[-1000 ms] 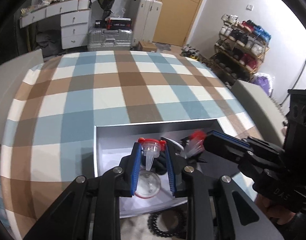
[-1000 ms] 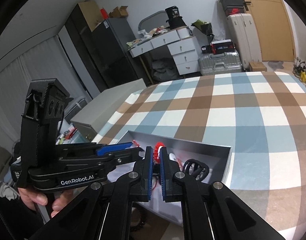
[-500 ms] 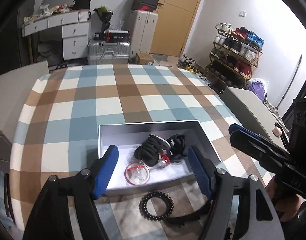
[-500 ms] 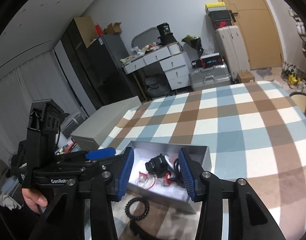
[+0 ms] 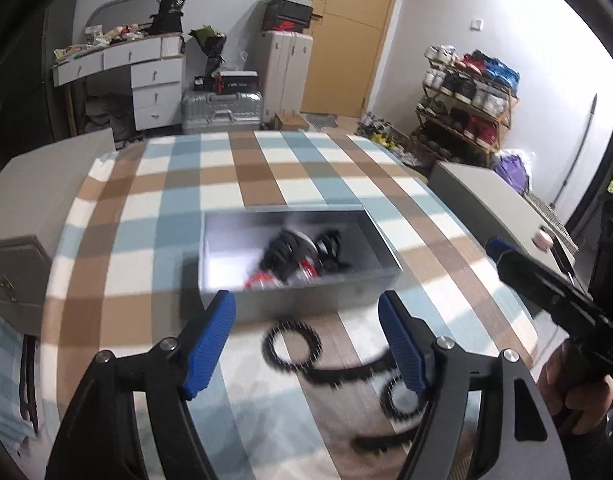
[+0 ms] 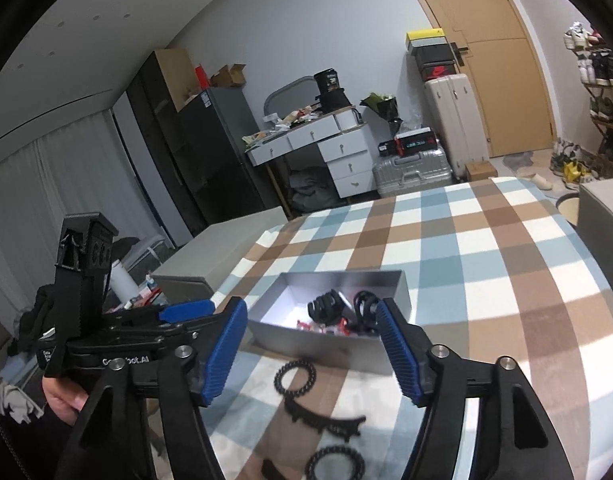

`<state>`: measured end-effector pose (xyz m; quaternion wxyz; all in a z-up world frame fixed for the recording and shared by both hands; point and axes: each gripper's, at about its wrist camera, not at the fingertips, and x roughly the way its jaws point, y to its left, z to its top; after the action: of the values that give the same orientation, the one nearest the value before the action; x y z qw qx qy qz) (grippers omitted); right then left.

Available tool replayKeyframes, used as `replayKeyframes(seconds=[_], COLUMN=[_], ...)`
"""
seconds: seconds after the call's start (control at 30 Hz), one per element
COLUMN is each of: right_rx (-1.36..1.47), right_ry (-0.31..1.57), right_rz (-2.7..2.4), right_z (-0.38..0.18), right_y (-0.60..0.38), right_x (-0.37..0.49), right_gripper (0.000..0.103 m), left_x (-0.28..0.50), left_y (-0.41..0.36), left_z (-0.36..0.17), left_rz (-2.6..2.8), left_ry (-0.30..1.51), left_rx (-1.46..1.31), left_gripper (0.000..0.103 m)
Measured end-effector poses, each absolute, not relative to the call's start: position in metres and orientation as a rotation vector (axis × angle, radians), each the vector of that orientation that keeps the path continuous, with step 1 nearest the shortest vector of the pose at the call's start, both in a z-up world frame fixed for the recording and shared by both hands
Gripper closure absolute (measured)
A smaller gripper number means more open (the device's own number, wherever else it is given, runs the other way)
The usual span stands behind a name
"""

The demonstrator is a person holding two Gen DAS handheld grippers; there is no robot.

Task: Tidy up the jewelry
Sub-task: 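Lift both tools out of the silver box, then grasp a black coil bracelet with the right tool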

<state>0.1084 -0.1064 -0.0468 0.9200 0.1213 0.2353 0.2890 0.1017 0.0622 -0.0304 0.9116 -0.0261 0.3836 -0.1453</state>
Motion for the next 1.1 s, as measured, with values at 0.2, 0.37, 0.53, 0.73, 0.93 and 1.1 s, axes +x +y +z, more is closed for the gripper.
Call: replayKeyframes(seconds=[0.2,0.37,0.53,0.73,0.93,1.1], right_rx=[0.233,0.235,0.260,0.281,0.312,0.337], right_ry=[0.504,0.495,0.495,0.483,0.489,0.482], right_rz=[0.563,0.519,0.491,0.454,0.449,0.464], right_z=[-0.059,-0.067,-0.073,-0.075,-0.082,-0.085], right_y=[-0.115,-0.127,-0.140,-0.157,-0.169,-0.173], right_x=[0.085,0.066,0.054,0.042,0.036,0.037], right_gripper=[0.022,0.010,0.009,0.008,0.006,0.006], left_x=[0.083,0.064,0.055,0.055,0.059,0.065], left_y=[0.054,0.033,0.014,-0.003,-0.022,-0.035], left_z=[-0.049,-0.067,-0.085,-0.100,-0.111,-0.118], left_rz=[-0.326,-0.422,-0.472,-0.481,-0.403,-0.327], left_ry=[0.866,0.965,1.054,1.121,1.143,1.134], left_rx=[-0.068,-0.048,-0.044,-0.040,0.023,0.092], left_gripper=[0.025,0.022,0.021,0.021,0.021,0.020])
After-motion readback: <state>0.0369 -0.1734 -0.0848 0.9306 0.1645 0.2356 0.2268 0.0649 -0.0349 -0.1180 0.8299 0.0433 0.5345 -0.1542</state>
